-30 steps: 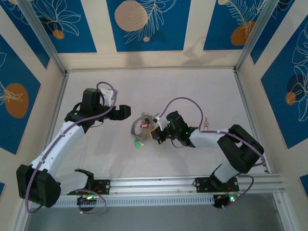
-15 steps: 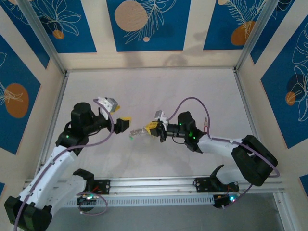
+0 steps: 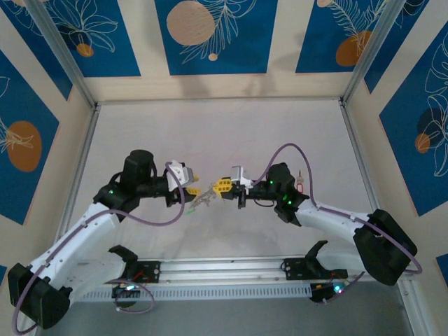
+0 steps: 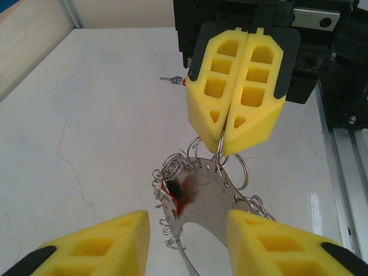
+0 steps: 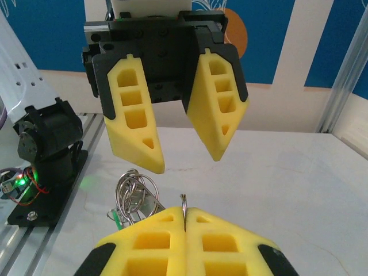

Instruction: Put the keys on the keyring

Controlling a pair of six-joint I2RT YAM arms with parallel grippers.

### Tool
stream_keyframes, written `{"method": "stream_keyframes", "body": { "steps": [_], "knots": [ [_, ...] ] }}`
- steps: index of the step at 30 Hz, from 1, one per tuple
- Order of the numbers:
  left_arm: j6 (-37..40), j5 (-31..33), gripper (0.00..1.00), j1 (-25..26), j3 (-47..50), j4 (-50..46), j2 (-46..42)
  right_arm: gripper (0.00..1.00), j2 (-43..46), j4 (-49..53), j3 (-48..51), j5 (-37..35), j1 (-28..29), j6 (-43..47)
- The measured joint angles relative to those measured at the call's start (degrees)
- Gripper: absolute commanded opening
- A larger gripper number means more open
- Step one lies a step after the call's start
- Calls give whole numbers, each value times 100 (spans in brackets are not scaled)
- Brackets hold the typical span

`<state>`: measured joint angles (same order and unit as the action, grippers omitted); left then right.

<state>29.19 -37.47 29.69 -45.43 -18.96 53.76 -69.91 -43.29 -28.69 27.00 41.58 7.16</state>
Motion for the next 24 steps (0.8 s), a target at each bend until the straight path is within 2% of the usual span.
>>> {"method": "stream_keyframes", "body": {
  "steps": [7,13,24],
  "knots": [
    [315,-44,38,63,0,52,116,0,-44,428,-2,7,33,352],
    [640,-105,35,319,-2,20,413,0,-201,688,-2,7,44,546],
    [1003,-87,31,476,-170,-181,896,0,-205,721,-2,26,55,684]
  ]
}}
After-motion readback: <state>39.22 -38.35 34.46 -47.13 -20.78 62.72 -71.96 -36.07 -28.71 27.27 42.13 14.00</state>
